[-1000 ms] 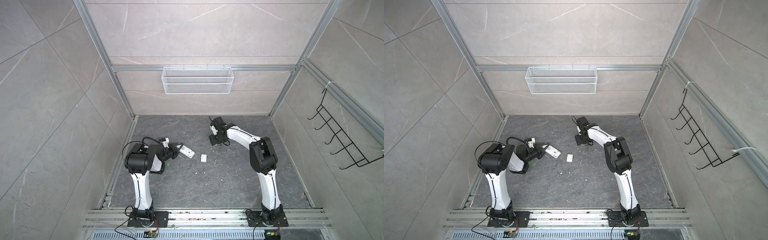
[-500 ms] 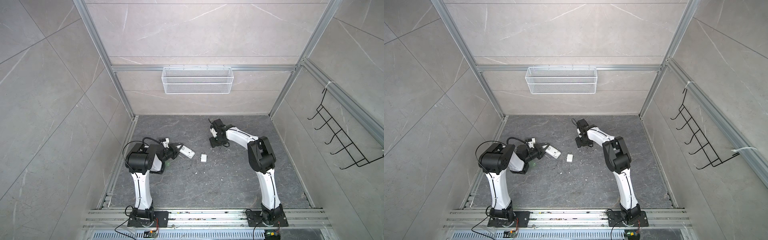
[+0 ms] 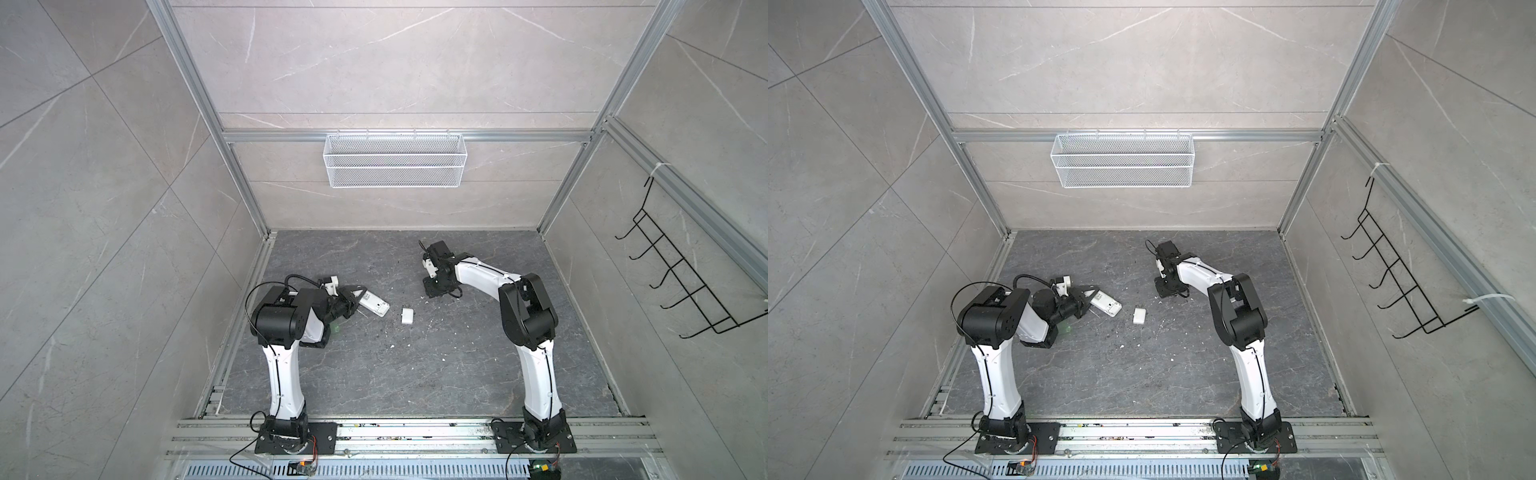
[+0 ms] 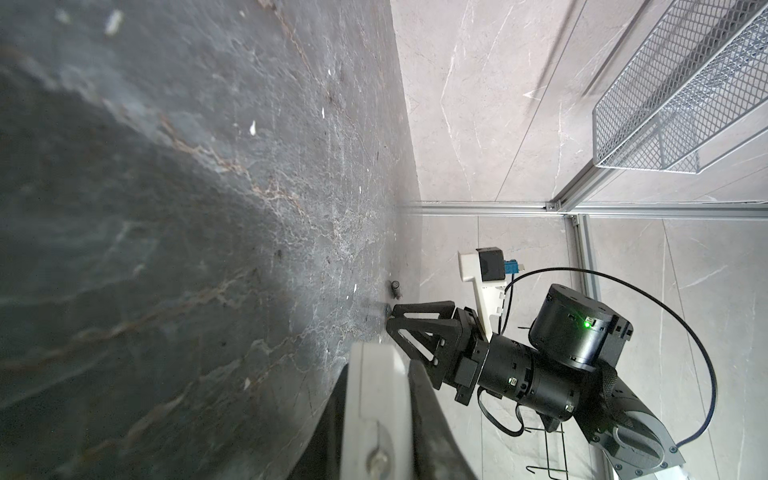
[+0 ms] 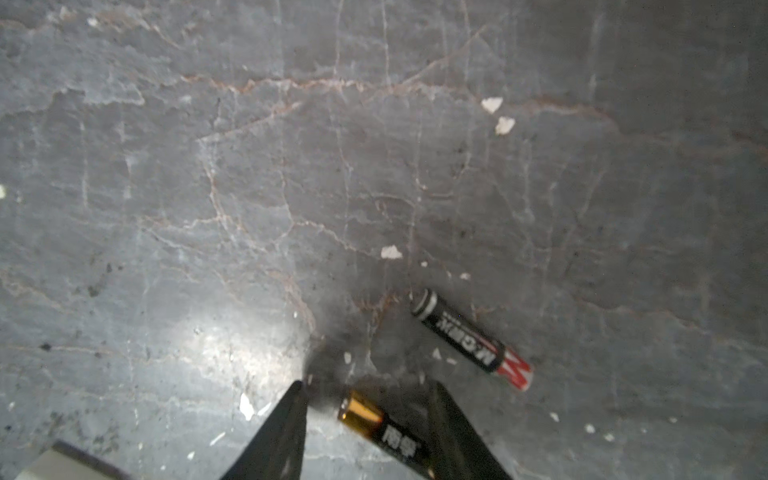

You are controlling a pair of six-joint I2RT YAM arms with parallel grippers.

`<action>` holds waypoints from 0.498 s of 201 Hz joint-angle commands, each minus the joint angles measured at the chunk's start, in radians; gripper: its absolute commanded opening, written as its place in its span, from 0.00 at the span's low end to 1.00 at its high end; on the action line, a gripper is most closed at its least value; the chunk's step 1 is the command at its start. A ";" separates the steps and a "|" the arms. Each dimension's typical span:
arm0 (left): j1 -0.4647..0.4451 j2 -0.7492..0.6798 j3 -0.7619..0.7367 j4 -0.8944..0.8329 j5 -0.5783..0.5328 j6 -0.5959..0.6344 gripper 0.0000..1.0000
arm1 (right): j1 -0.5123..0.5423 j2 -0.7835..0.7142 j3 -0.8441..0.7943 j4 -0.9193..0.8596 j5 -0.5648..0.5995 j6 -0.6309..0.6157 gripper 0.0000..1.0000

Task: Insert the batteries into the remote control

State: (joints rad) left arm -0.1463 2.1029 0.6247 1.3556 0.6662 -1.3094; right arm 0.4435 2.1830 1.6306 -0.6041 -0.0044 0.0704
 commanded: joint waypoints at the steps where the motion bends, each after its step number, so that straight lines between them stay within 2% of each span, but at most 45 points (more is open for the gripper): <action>1: -0.001 -0.001 0.021 0.059 0.028 -0.005 0.01 | 0.000 -0.050 -0.057 -0.026 -0.024 -0.024 0.50; 60: -0.002 -0.008 0.016 0.060 0.028 -0.004 0.00 | 0.000 -0.061 -0.084 -0.033 -0.017 -0.055 0.51; 100: -0.002 -0.009 0.015 0.060 0.029 -0.005 0.00 | 0.001 -0.058 -0.077 -0.038 -0.028 -0.044 0.38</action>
State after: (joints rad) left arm -0.1463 2.1029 0.6247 1.3556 0.6666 -1.3094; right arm 0.4435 2.1319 1.5543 -0.6064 -0.0151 0.0273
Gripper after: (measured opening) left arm 0.184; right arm 0.413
